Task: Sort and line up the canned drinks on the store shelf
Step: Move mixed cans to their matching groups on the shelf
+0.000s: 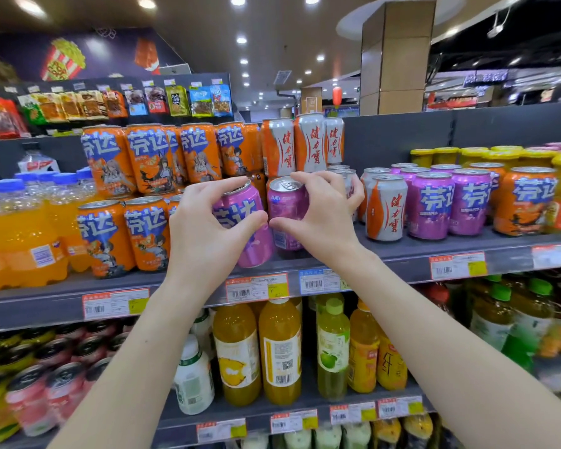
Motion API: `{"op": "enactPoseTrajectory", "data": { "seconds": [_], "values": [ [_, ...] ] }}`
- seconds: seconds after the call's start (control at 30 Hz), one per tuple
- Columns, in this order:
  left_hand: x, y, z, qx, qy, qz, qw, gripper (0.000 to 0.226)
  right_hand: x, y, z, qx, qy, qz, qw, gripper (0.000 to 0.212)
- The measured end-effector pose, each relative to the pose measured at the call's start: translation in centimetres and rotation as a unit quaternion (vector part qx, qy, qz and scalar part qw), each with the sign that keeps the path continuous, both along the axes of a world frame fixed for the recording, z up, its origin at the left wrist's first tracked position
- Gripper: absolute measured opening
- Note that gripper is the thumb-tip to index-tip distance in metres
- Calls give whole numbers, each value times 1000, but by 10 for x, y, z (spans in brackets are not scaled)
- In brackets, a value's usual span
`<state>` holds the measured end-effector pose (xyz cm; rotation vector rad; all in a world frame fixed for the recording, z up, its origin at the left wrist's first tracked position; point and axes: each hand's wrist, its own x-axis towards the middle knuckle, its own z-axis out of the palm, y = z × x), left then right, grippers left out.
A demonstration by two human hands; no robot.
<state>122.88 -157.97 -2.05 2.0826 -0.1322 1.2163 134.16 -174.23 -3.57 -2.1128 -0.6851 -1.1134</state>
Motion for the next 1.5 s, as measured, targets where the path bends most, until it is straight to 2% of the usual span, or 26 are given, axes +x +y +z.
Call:
{"op": "enactPoseTrajectory", "data": {
  "seconds": [0.2, 0.33, 0.5, 0.7, 0.87, 1.0, 1.27, 1.5],
  "values": [
    [2, -8, 4, -5, -20, -4, 1000, 53, -22, -19, 15, 145, 9, 165, 975, 74],
    [5, -24, 7, -16, -31, -26, 999, 53, -30, -45, 28, 181, 1, 194, 964, 76],
    [18, -56, 4, -19, -38, -68, 997, 52, -29, -103, 28, 234, 34, 194, 952, 76],
    [38, -115, -3, -14, -44, -138, 989, 51, -12, -189, 8, 282, 53, 70, 955, 82],
    [61, -172, -8, 4, -31, -191, 981, 51, 2, -229, -9, 260, 58, -3, 964, 79],
    [83, -210, -9, 12, -27, -211, 977, 52, 16, -244, -11, 246, 61, -15, 967, 80],
    [110, -249, -12, 12, -38, -170, 985, 48, 33, -252, -13, 192, 51, -29, 980, 71],
    [113, -257, -13, -22, -32, -154, 987, 46, 41, -251, -29, 126, 55, -74, 988, 74]
  ]
}}
